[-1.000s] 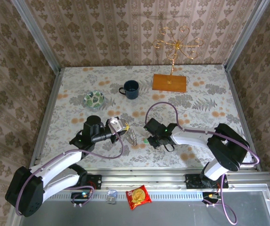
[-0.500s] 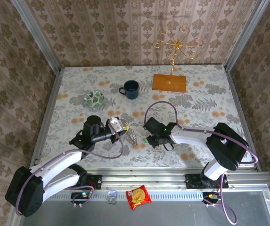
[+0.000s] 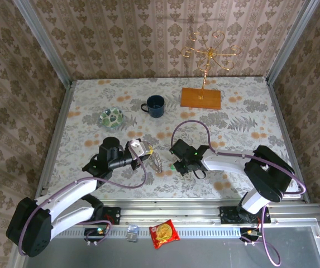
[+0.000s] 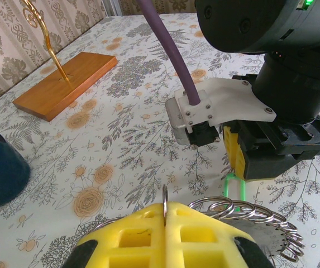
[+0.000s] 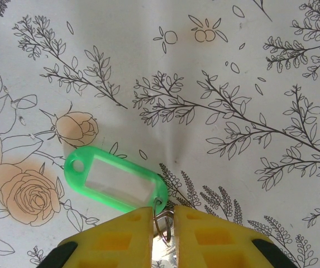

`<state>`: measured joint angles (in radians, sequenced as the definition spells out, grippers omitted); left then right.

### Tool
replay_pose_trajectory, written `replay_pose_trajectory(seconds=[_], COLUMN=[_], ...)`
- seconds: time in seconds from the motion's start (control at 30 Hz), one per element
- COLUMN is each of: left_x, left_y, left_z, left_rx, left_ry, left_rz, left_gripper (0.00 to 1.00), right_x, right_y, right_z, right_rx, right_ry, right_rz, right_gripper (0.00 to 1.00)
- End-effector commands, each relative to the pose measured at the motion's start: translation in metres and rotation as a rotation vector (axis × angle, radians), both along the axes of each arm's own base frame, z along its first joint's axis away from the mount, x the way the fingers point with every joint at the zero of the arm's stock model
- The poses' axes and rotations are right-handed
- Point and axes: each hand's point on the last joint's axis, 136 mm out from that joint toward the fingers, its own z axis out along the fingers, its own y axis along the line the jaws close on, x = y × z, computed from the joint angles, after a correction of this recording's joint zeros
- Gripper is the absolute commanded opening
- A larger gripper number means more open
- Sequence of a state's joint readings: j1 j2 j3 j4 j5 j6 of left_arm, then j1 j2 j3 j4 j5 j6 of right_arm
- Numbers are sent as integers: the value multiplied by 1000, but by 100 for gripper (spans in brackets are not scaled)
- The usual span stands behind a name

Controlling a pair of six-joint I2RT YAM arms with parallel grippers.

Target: Put the keys on the keyring

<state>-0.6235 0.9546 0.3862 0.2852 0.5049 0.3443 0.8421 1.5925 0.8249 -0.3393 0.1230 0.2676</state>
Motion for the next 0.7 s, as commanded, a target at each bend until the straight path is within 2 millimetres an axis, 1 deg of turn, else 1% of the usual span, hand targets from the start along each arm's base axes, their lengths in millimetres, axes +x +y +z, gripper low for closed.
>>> replay_pose_trajectory(seconds=[0.0, 0.27, 0.37, 0.43, 0.5, 0.67], left_x=[-2, -2, -2, -3, -3, -4], left_y=[-5, -5, -5, -5, -5, -5], left_z=[9, 10, 10, 9, 9, 14], left_rx=[-36, -37, -38, -37, -36, -48], left_ry=[-17, -19, -18, -18, -18, -26], left_rz=[-20, -21, -22, -22, -23, -21], left_gripper=[0, 0, 0, 0, 0, 0], right_x=[1, 0, 1, 1, 2, 5], right_y=[2, -2, -1, -1, 0, 1], right_z=[0, -4, -6, -6, -2, 21], right_rx=[-4, -22, -23, -24, -16, 26], right_ry=[13, 18, 21, 21, 11, -49], right_rz=[2, 1, 0, 0, -2, 8], right_gripper=[18, 12, 7, 0, 0, 0])
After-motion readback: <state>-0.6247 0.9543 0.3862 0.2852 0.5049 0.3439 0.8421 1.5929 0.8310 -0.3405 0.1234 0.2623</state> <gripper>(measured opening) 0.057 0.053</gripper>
